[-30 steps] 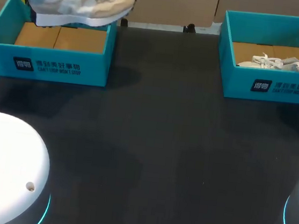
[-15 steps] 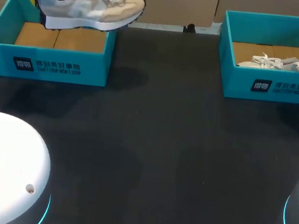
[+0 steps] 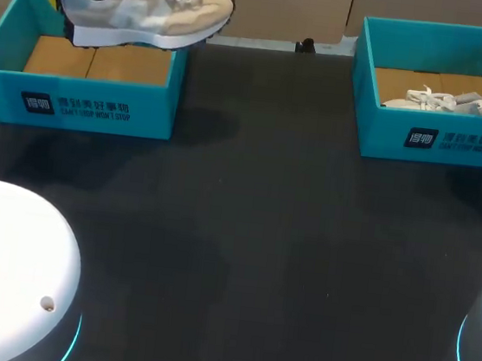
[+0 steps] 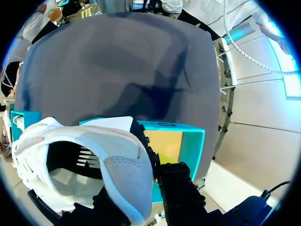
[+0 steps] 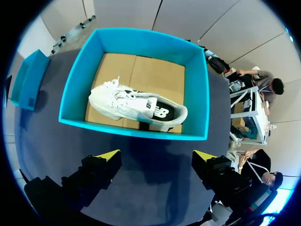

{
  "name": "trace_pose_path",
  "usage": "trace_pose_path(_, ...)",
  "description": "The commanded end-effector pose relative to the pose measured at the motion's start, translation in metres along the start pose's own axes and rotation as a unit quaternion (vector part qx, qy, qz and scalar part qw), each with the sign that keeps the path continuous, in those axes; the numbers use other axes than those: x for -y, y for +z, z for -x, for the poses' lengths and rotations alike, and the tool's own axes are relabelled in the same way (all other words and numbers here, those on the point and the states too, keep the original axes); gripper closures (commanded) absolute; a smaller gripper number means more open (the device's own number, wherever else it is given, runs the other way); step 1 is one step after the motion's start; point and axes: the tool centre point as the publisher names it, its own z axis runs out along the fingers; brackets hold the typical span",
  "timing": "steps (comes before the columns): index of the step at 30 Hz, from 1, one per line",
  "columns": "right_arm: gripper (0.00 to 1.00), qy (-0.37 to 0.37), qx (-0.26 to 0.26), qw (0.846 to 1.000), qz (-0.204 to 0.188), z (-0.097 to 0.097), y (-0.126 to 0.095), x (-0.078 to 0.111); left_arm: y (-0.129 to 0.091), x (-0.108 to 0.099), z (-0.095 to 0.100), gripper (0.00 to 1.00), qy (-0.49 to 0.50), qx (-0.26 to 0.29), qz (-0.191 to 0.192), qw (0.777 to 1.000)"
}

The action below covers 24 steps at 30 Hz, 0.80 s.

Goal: Take the shoe out of the shoebox, open the shoe tongue, remove and reinsert the insole, then place the shoe into the shoebox

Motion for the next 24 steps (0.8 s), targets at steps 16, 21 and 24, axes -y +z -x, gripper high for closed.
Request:
trace_pose_path(16, 0.0, 0.0, 0.0, 1.0, 0.0, 0.0, 0.0, 0.0, -0.011, 0.03, 0.007, 1.0, 0.008, 0.002, -0.006, 1.0)
trace_pose_path(21, 0.0, 0.0, 0.0, 1.0, 0.0, 0.0, 0.0, 0.0, -0.016, 0.056, 0.02, 1.0, 0.009, 0.004, -0.009, 1.0)
trace_pose_path(24, 0.0, 0.0, 0.0, 1.0, 0.0, 0.0, 0.0, 0.0, -0.019, 0.073, 0.03, 1.0, 0.004, 0.019, -0.011, 1.0)
